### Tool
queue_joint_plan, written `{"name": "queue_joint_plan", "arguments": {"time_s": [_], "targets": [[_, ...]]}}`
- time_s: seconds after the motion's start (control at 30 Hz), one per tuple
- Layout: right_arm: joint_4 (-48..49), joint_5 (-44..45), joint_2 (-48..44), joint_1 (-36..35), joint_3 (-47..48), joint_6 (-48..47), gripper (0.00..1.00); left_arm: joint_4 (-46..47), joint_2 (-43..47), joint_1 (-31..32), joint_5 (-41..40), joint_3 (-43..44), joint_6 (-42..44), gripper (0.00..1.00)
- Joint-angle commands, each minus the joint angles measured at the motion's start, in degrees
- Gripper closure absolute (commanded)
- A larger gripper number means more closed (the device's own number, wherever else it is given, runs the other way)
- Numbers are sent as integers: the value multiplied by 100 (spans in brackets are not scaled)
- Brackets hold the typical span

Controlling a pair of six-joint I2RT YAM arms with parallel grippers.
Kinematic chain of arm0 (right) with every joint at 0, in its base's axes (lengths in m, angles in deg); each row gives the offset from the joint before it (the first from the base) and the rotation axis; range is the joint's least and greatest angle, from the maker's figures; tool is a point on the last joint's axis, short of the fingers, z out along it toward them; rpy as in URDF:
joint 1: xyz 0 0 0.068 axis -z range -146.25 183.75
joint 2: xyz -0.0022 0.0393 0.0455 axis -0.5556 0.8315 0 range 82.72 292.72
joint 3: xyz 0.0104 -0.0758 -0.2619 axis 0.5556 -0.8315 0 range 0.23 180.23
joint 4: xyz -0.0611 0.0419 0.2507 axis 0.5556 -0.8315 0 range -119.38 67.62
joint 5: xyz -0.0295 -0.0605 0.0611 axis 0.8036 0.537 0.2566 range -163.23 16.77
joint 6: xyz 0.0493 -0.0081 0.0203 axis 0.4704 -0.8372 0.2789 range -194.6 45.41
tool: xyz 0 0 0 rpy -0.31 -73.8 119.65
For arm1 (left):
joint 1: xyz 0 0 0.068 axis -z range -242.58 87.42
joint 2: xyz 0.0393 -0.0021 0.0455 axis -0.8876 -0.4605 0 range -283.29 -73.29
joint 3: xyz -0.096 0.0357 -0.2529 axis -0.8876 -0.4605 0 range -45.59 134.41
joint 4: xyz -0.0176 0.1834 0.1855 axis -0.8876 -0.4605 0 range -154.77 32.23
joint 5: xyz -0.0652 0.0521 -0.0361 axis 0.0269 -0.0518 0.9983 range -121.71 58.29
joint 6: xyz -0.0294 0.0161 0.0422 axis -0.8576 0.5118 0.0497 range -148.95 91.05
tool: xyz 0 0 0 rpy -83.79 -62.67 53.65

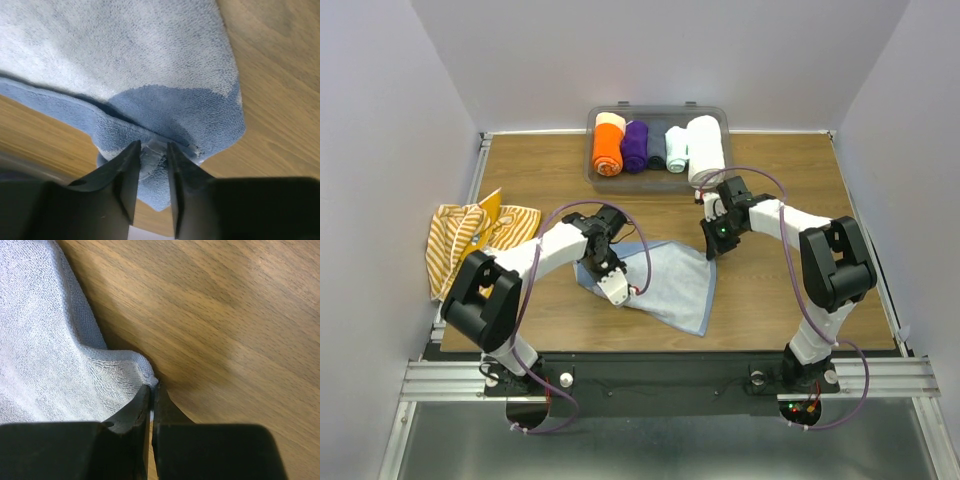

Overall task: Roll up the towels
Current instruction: Flatten the towel

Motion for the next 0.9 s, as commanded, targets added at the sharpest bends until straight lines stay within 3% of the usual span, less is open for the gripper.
{"name": "queue_joint_plan", "arguments": {"time_s": [0.0, 0.07, 0.1, 0.13, 0.23, 0.43, 0.67, 0.87], "targets": [[-31, -57, -285, 48, 16, 1, 99, -166, -180, 2, -196, 427, -124, 72], [-31, -57, -294, 74, 25, -8, 100, -201, -206, 2, -99, 576, -238, 82], [-40, -57, -320, 118, 42, -8, 99, -227, -206, 2, -56, 638, -308, 95], [-40, -49, -346, 135, 43, 1, 99, -245, -198, -6, 23, 717, -422, 100], [-75, -48, -557, 311, 86, -25, 99, -359, -189, -164, 339, 1243, -1089, 100], [-391, -13, -1013, 794, 429, -192, 99, -562, -189, -1121, 1631, 2720, -2802, 100], [-620, 179, -1172, 1172, 973, -438, 99, 718, -4, -1983, 2265, 3151, -4838, 100], [-734, 461, -1190, 1471, 2062, -648, 100, 1932, -39, -2606, 2485, 3564, -6632, 100]]}}
